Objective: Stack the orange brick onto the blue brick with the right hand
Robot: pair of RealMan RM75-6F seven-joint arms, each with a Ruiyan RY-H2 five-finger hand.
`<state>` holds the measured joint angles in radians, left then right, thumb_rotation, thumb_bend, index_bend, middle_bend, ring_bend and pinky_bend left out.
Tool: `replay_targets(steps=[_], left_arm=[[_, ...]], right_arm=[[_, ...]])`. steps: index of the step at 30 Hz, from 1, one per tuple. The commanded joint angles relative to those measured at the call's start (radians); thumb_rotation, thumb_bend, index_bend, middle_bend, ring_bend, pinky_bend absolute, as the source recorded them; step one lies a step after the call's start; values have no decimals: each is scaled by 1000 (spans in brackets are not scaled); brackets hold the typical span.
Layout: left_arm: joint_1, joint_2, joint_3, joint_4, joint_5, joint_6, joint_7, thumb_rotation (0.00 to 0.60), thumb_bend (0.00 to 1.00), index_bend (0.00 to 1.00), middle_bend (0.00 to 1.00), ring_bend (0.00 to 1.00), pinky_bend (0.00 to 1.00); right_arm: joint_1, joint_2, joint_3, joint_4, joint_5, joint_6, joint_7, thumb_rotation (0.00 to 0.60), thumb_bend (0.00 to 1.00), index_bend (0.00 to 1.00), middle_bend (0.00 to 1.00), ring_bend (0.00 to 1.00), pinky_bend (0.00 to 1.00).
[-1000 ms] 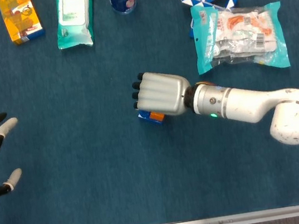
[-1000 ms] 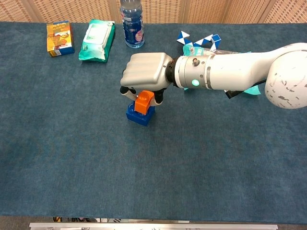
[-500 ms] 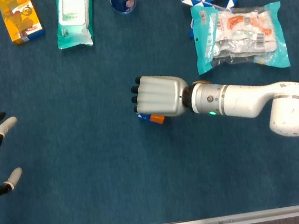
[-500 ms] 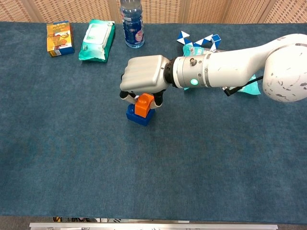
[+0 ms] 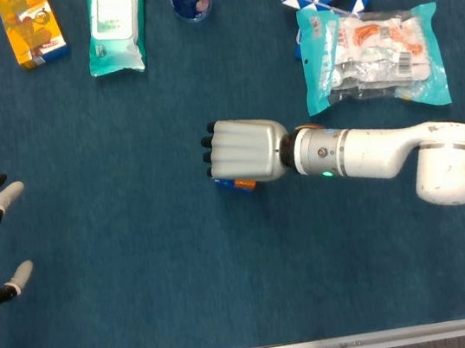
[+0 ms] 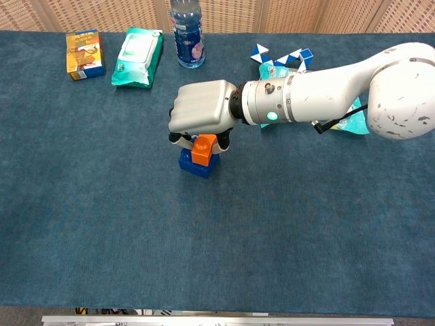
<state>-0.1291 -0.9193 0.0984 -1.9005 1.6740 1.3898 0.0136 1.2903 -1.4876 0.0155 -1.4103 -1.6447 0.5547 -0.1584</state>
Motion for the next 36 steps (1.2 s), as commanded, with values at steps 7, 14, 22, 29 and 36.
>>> replay_targets(steps=[7,14,22,29,36], left_arm=[[-1,1,0,3,0,-5,-4,600,274,107,87,107,208],[0,1,1,7,2,-5,-9,600,274,107,87,107,208],[0,2,1,11,3,-7,-17,600,274,107,87,107,208],[0,1,1,12,3,-8,-20,600,274,107,87,107,208],[0,2,2,12,5,-10,-20,600,274,107,87,107,208]], right_arm=[[-2,-9,-9,14,-6,8,12,600,256,598,446,309,363],[-7,-22,-10,24,-2,15,8,600,256,598,446,309,363],[-7,-26,-9,35,7,9,3,600,257,598,446,309,363],[-5,-33,-11,40,7,4,-2,600,257,598,446,309,363],[-2,-35,-14,37,4,0,-11,600,257,598,446,309,363]])
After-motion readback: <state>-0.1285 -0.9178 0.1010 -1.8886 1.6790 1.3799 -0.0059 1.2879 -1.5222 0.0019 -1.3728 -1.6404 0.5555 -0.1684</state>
